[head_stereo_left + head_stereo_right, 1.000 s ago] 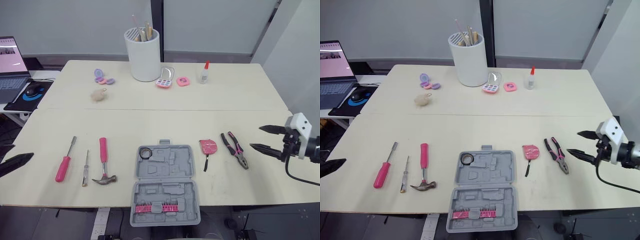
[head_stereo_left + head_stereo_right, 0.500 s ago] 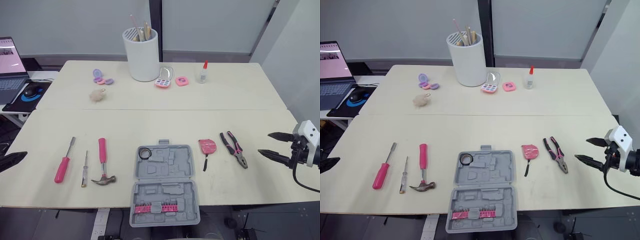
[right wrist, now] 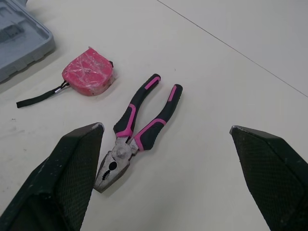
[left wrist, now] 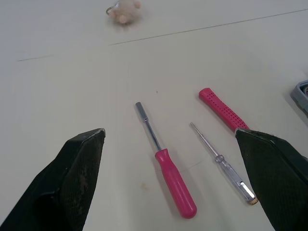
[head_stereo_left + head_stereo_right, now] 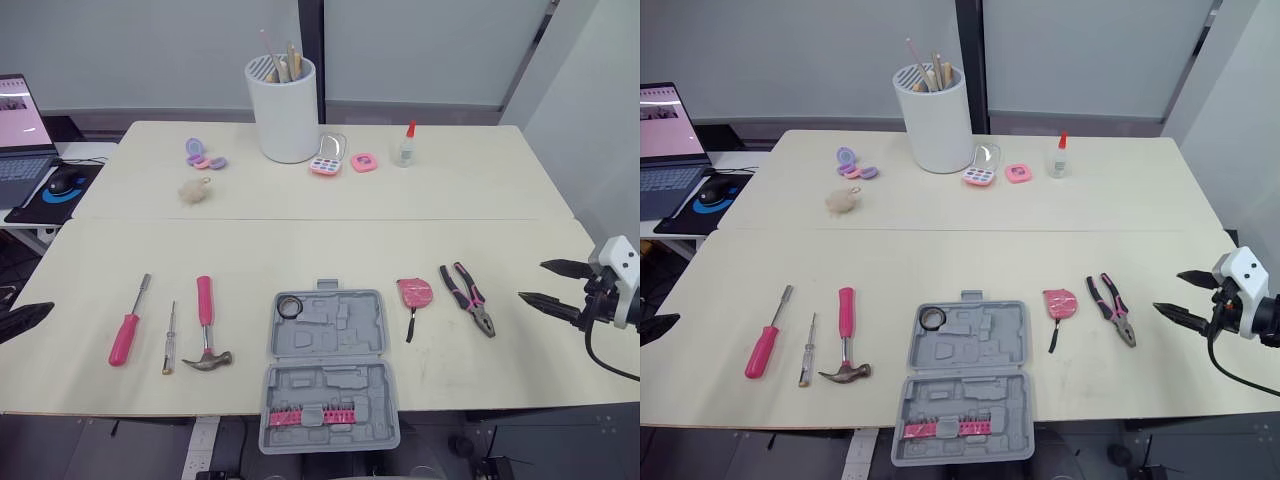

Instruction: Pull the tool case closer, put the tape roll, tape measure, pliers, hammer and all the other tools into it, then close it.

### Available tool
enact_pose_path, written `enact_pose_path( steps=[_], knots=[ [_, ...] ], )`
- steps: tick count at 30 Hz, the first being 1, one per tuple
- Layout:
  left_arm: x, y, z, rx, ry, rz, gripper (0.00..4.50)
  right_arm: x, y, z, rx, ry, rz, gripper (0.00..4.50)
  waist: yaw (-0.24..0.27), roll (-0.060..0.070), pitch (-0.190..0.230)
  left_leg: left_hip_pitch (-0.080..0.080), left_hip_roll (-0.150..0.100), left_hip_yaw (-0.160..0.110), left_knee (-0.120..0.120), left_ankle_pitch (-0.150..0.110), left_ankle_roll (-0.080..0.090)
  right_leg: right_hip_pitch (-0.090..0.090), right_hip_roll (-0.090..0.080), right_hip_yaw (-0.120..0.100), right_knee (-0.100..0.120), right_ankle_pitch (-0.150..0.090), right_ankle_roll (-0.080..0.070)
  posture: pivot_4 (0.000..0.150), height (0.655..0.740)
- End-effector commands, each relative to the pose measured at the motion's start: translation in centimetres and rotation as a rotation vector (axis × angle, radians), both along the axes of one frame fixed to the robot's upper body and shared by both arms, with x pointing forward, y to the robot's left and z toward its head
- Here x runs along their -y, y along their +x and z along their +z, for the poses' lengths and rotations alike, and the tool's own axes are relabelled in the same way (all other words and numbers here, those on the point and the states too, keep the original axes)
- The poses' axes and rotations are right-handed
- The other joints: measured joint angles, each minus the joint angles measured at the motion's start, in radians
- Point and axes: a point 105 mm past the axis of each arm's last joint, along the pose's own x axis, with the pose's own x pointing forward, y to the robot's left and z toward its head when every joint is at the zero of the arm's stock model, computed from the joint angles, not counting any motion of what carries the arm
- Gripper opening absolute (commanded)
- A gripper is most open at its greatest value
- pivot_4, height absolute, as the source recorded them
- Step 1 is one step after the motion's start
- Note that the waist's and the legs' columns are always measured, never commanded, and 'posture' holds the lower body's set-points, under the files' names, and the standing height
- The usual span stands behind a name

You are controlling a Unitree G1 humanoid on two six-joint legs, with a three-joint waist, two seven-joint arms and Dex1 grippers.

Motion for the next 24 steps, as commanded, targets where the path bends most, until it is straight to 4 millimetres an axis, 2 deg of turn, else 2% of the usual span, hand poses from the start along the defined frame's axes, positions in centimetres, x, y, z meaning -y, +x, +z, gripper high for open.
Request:
enact_pose_path(
  steps=[1,3,7,12,13,15,19,21,24],
  knots=[
    [0.3,0.3,1.1,0.041,0.031,-0.014,4.5,0.0,0.0,0.9,0.039,-0.022,0.002,4.48,0.0,0.0,0.0,0.0,0.0,0.0,0.0,0.0,0.0,0.0,0.0,0.0,0.0,0.0,0.0,0.15,0.74],
    [0.5,0.5,1.1,0.047,0.032,-0.023,4.5,0.1,-0.2,0.8,0.035,-0.026,-0.001,4.48,0.0,0.0,0.0,0.0,0.0,0.0,0.0,0.0,0.0,0.0,0.0,0.0,0.001,0.0,0.0,0.15,0.74],
    [2.1,1.4,1.2,0.077,0.035,-0.081,4.5,0.1,-0.4,0.7,0.038,-0.008,-0.023,4.48,0.0,0.0,0.0,0.0,-0.001,0.0,0.001,0.0,0.0,0.0,0.0,0.001,0.002,0.0,0.0,0.15,0.74],
    [7.5,3.2,2.3,0.127,0.015,-0.26,4.5,-1.2,-1.6,0.0,-0.005,0.039,-0.01,4.48,0.001,-0.002,-0.001,0.0,-0.001,-0.002,0.001,0.0,0.0,0.0,0.0,0.0,0.003,0.0,0.0,0.15,0.74],
    [8.8,3.5,2.4,0.133,0.013,-0.299,4.5,-1.5,-1.7,-0.1,-0.013,0.048,-0.006,4.48,0.002,-0.002,-0.001,0.0,-0.001,-0.002,0.001,0.0,0.0,0.0,0.0,0.0,0.003,0.0,0.0,0.15,0.74],
    [13.2,4.4,2.7,0.159,-0.004,-0.432,4.5,-2.9,-2.4,-0.8,-0.044,0.057,0.029,4.48,0.002,-0.002,-0.002,0.0,-0.001,-0.002,0.001,0.0,0.0,0.0,0.0,0.001,0.003,0.0,0.0,0.15,0.74],
    [18.9,5.0,3.0,0.19,-0.041,-0.597,4.5,-4.9,-2.9,-1.6,-0.075,0.071,0.059,4.48,0.002,-0.002,-0.002,0.0,-0.002,-0.004,0.003,0.0,0.0,0.002,0.001,0.0,0.004,0.0,0.001,0.15,0.74],
    [23.2,5.1,2.8,0.232,-0.03,-0.733,4.5,-6.9,-3.3,-2.5,-0.093,0.074,0.101,4.48,0.0,-0.002,-0.002,0.0,-0.001,-0.004,0.003,0.0,0.0,0.002,0.002,0.001,0.004,0.0,0.001,0.15,0.74],
    [27.9,4.5,2.1,0.258,-0.02,-0.887,4.5,-8.7,-3.2,-3.2,-0.095,0.107,0.087,4.48,0.0,-0.002,-0.002,0.001,-0.001,-0.005,0.004,0.0,0.0,0.004,0.004,0.001,0.003,0.0,0.001,0.15,0.74]
  ],
)
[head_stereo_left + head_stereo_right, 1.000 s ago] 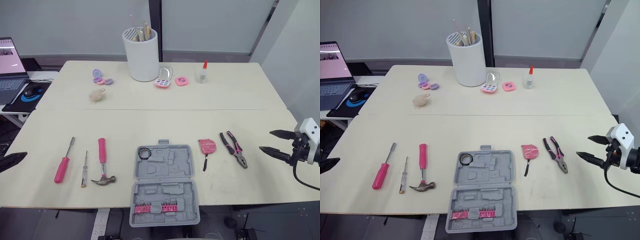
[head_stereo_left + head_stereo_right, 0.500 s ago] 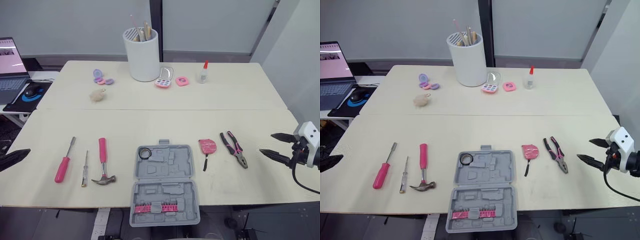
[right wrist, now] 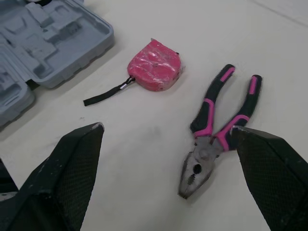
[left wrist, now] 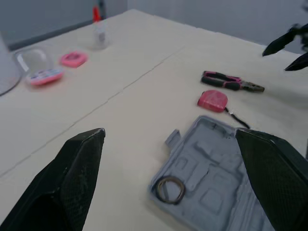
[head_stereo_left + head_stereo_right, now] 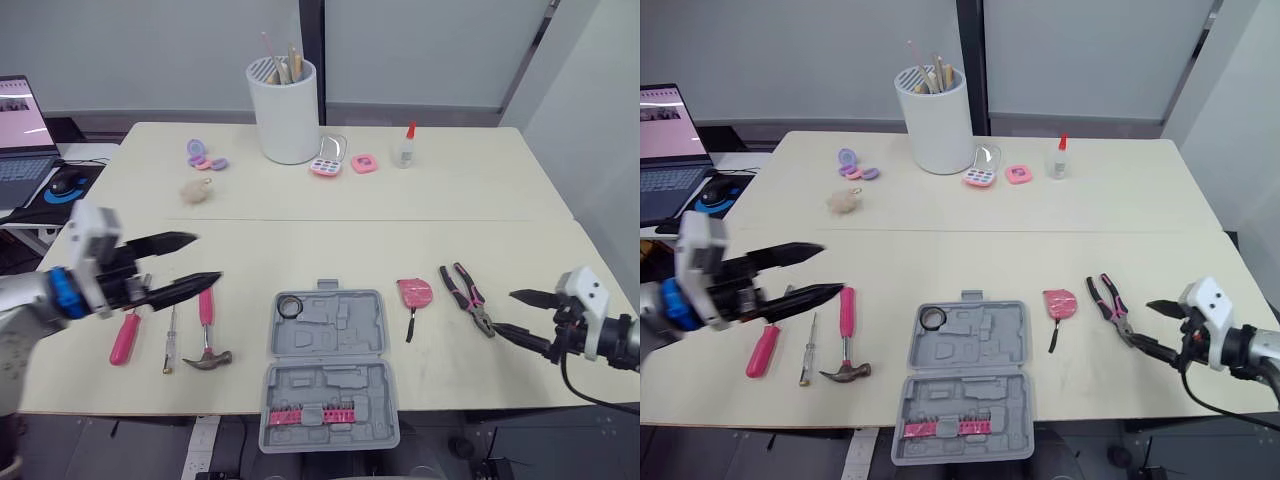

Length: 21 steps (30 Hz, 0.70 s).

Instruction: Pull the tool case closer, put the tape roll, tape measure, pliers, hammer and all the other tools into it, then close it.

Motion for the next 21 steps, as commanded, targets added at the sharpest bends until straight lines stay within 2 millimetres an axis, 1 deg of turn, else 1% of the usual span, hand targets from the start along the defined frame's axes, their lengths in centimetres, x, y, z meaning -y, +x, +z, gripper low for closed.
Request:
enact_pose_path(
  steps=[1,4,8,12,16,21],
  knots=[
    [5.3,-1.4,-0.7,0.051,0.045,-0.186,4.5,-2.1,0.2,-0.1,0.018,0.024,-0.009,4.48,-0.001,0.0,0.0,0.0,0.0,0.0,0.0,0.0,0.0,0.0,0.0,0.0,0.0,0.0,0.0,0.15,0.74],
    [7.6,-2.5,-1.5,0.092,0.088,-0.288,4.5,-3.6,-0.2,-0.7,0.005,0.04,-0.009,4.48,-0.001,0.0,0.0,0.0,0.0,0.0,0.001,0.0,0.0,0.0,0.002,0.001,0.0,0.0,0.0,0.15,0.74],
    [9.2,-3.2,-2.3,0.128,0.102,-0.362,4.5,-5.1,0.0,-1.8,-0.012,0.063,-0.064,4.48,0.0,0.0,0.0,0.0,0.002,-0.001,0.001,0.0,0.0,0.0,0.008,0.001,0.0,0.0,0.0,0.15,0.74],
    [9.3,-2.9,-2.5,0.134,0.096,-0.359,4.5,-6.6,0.5,-2.7,-0.015,0.046,-0.088,4.48,0.0,0.0,0.0,0.0,0.003,-0.001,0.002,0.0,0.0,0.001,0.009,0.001,0.0,0.0,0.0,0.15,0.74],
    [9.2,-2.8,-2.8,0.132,0.11,-0.357,4.5,-8.1,1.6,-3.3,-0.02,0.069,-0.142,4.48,-0.001,0.0,0.0,0.0,0.004,-0.001,0.003,0.0,0.0,0.0,0.01,0.001,0.0,0.0,0.0,0.15,0.74],
    [9.2,-3.0,-3.0,0.132,0.118,-0.359,4.5,-9.2,2.3,-4.8,-0.045,0.036,-0.198,4.48,0.002,0.0,0.0,-0.001,0.004,-0.002,0.003,0.0,0.0,0.0,0.01,0.0,0.0,0.0,0.0,0.15,0.74]
  ],
)
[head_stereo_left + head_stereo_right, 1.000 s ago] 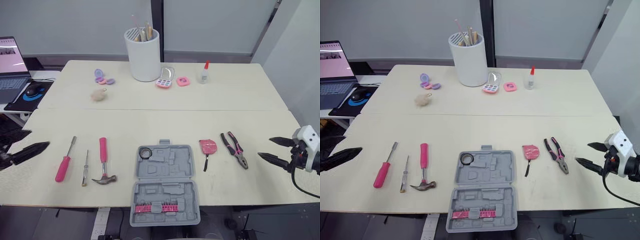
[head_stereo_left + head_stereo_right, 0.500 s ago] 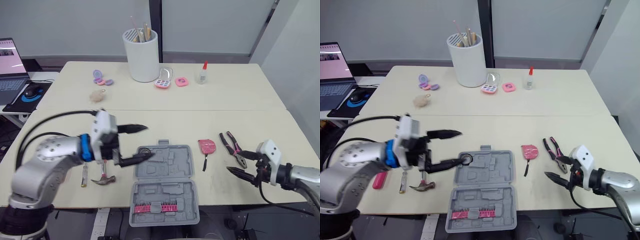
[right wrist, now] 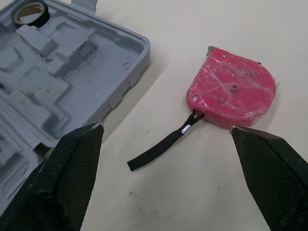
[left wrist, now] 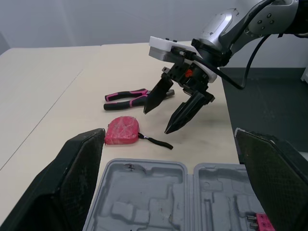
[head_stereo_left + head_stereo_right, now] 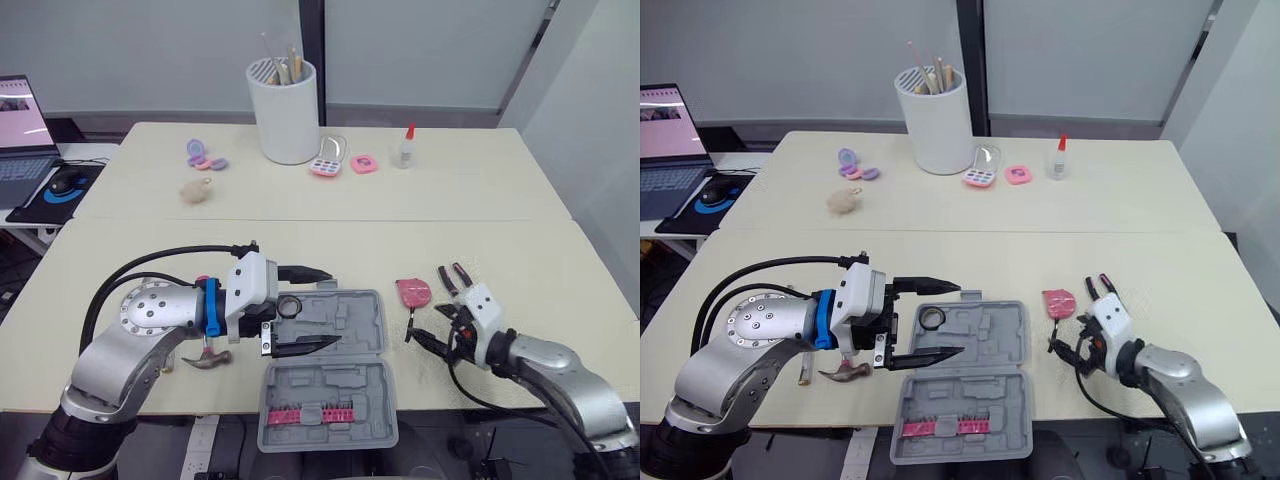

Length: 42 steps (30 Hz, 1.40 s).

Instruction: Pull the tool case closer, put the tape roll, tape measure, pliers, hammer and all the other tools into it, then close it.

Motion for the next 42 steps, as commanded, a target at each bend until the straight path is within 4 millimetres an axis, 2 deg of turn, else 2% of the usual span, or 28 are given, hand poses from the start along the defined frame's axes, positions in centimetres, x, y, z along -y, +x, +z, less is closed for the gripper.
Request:
enact_pose_path(
  steps=[1,3,4,6,9,19,31,37,42],
  knots=[
    [0.2,-0.3,0.5,0.027,-0.006,-0.013,4.5,-0.3,0.4,-0.5,0.002,-0.046,-0.026,4.48,0.0,0.0,0.0,0.0,0.0,0.0,0.0,0.0,0.0,0.0,0.0,0.0,0.0,0.0,0.0,0.15,0.74],
    [0.1,-0.1,0.7,0.019,-0.023,0.007,4.5,-0.5,0.8,-0.8,-0.003,-0.055,-0.049,4.48,0.0,0.0,0.0,0.0,0.0,0.0,0.001,0.0,0.0,0.0,0.0,0.0,0.0,0.0,0.0,0.15,0.74],
    [0.1,0.0,0.8,0.019,-0.023,0.012,4.5,-0.6,0.9,-1.0,-0.001,-0.058,-0.056,4.31,0.0,0.0,0.0,0.0,0.0,0.0,0.001,0.0,0.0,0.0,0.0,0.0,0.0,0.0,0.0,0.15,0.74],
    [0.0,0.1,0.8,0.018,-0.02,0.016,4.5,-0.8,1.0,-1.3,-0.006,-0.063,-0.061,3.85,-0.001,0.0,0.0,0.0,0.0,0.0,0.001,0.0,0.0,0.0,0.0,0.0,0.0,0.0,0.0,0.15,0.74],
    [-0.1,0.1,0.8,0.016,-0.016,0.02,4.5,-1.2,1.2,-1.7,-0.016,-0.065,-0.069,2.81,-0.001,0.0,0.0,0.0,0.0,0.0,0.001,0.0,0.0,0.0,0.0,0.0,0.0,0.0,0.0,0.15,0.74],
    [-0.1,0.1,0.7,0.002,-0.032,0.033,4.5,-1.5,1.8,-2.3,-0.042,-0.063,-0.106,2.81,-0.001,0.0,0.0,0.0,0.0,0.0,0.002,0.0,0.0,0.0,0.0,0.0,0.001,0.0,0.0,0.15,0.74],
    [-0.3,0.3,0.9,0.0,-0.039,0.041,4.5,-0.5,1.8,-3.7,-0.04,-0.116,-0.129,0.11,-0.002,0.0,-0.001,0.0,0.001,0.0,0.002,0.0,0.0,0.0,0.001,0.0,0.001,0.0,0.0,0.15,0.74],
    [-0.3,0.2,0.8,-0.004,-0.034,0.037,4.5,-0.5,1.6,-4.2,-0.039,-0.121,-0.128,0.01,-0.003,-0.001,-0.001,0.0,0.001,0.0,0.002,0.0,0.0,0.0,0.001,0.0,0.001,0.0,0.0,0.15,0.74],
    [-0.2,0.0,0.7,-0.012,-0.037,0.026,4.5,0.0,1.1,-3.8,-0.043,-0.122,-0.103,0.01,-0.002,-0.001,-0.001,0.0,0.001,0.0,0.002,0.0,0.0,0.001,0.001,0.0,0.001,0.0,0.0,0.15,0.74]
  ],
)
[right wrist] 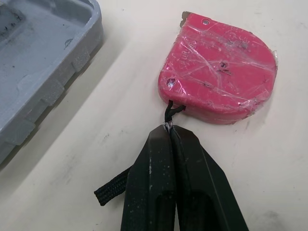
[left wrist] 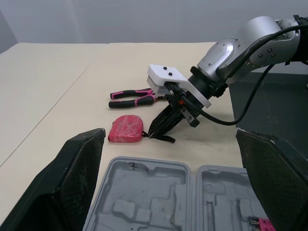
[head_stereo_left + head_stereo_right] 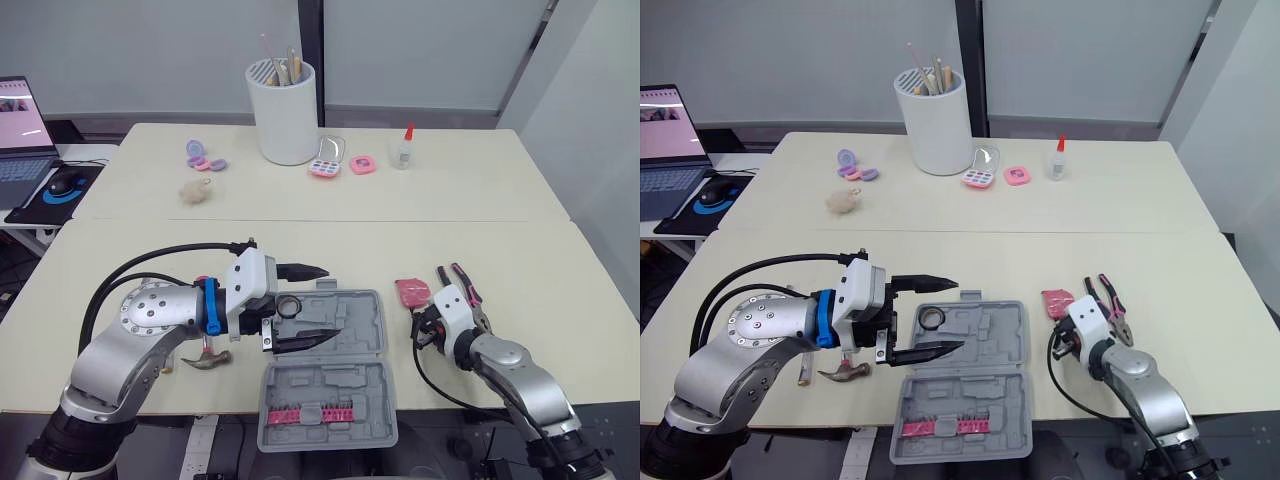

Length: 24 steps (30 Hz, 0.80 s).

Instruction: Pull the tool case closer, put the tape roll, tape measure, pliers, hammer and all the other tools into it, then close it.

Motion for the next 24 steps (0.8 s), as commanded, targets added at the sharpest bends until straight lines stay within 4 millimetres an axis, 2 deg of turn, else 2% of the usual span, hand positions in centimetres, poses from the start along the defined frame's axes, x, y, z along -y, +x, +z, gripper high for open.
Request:
enact_pose_path(
  steps=[1,6,10,16,24],
  knots=[
    [0.0,-0.5,0.6,0.012,-0.017,-0.02,4.5,0.4,-1.2,-0.4,-0.046,0.011,0.04,0.01,0.002,0.0,0.0,0.0,0.0,0.0,0.0,0.0,0.0,0.0,0.0,0.0,0.0,0.0,0.0,0.15,0.74],
    [0.1,-1.1,0.1,-0.018,-0.024,-0.037,4.5,1.9,-2.7,0.3,-0.079,0.002,0.105,0.01,0.003,0.0,0.0,-0.001,0.0,0.0,0.0,0.0,0.0,0.0,0.0,0.0,-0.001,0.0,0.0,0.15,0.74],
    [0.5,-2.0,-0.4,-0.057,-0.029,-0.066,4.5,2.7,-5.2,0.4,-0.174,0.005,0.208,0.01,0.003,0.0,0.0,-0.001,-0.001,0.0,0.001,0.0,0.0,0.0,0.0,0.0,0.0,0.0,0.0,0.15,0.74],
    [0.6,-3.2,-1.2,-0.122,-0.002,-0.104,4.5,2.3,-8.5,1.1,-0.303,0.018,0.35,0.01,0.0,0.0,0.0,0.0,0.0,-0.001,0.002,0.0,0.0,0.001,0.0,0.0,0.0,-0.001,0.001,0.15,0.74],
    [0.6,-5.2,-2.2,-0.214,0.054,-0.166,4.5,0.4,-9.4,0.5,-0.346,0.06,0.388,0.01,0.002,0.0,0.0,-0.001,0.0,-0.001,0.003,-0.001,0.0,0.001,0.0,0.0,-0.001,-0.002,0.003,0.15,0.74]
  ],
)
